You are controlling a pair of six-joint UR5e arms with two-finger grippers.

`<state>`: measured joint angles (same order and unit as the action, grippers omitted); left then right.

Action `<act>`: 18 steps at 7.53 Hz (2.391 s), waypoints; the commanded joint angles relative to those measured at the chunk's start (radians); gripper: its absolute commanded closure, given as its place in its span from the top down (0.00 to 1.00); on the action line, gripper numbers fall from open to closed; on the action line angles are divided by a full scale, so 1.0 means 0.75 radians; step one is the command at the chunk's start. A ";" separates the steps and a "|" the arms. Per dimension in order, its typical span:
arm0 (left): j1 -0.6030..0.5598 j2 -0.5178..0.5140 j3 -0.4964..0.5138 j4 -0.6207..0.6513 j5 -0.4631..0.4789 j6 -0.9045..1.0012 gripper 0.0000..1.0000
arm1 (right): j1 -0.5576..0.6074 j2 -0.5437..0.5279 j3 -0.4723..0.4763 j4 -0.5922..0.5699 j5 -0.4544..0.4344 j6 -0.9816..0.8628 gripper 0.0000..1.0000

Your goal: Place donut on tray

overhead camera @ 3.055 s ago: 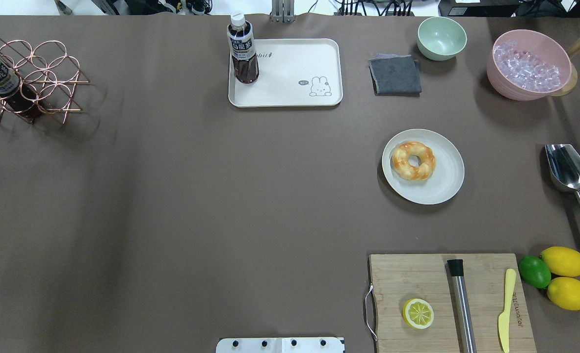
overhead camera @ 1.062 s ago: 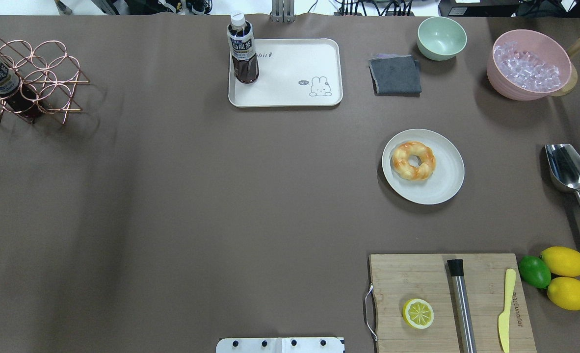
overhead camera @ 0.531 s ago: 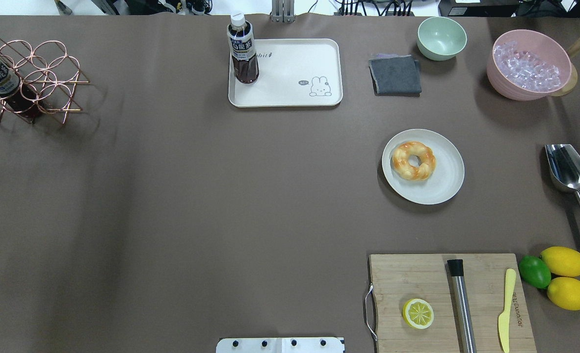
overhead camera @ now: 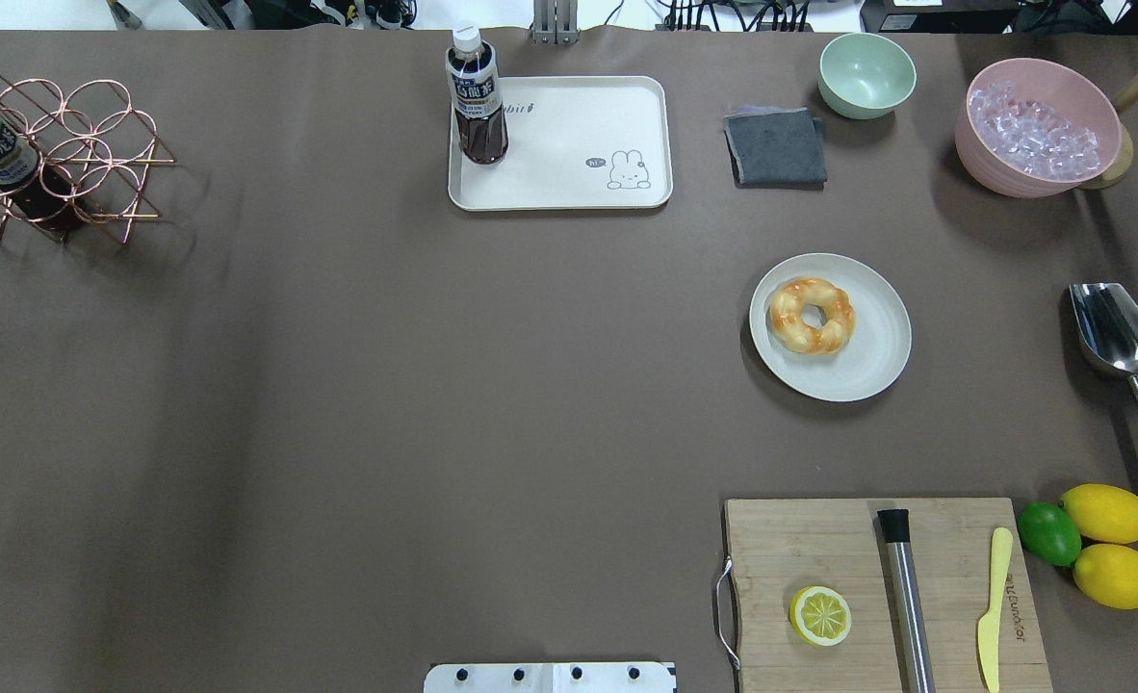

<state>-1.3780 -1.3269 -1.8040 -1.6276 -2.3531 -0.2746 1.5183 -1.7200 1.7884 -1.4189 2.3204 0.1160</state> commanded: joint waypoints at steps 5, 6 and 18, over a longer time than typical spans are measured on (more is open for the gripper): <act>0.015 0.000 -0.002 0.000 0.000 -0.002 0.98 | -0.610 0.364 0.047 0.020 -0.101 0.965 1.00; 0.015 0.000 -0.002 0.000 -0.002 -0.002 0.98 | -0.706 0.387 0.047 0.022 -0.179 1.090 0.98; 0.027 0.000 -0.002 -0.002 -0.002 -0.002 0.98 | -0.936 0.316 -0.151 0.554 -0.335 1.512 0.71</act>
<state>-1.3576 -1.3269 -1.8055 -1.6291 -2.3538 -0.2761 0.8260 -1.4825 1.6782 -1.0036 2.0781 1.2380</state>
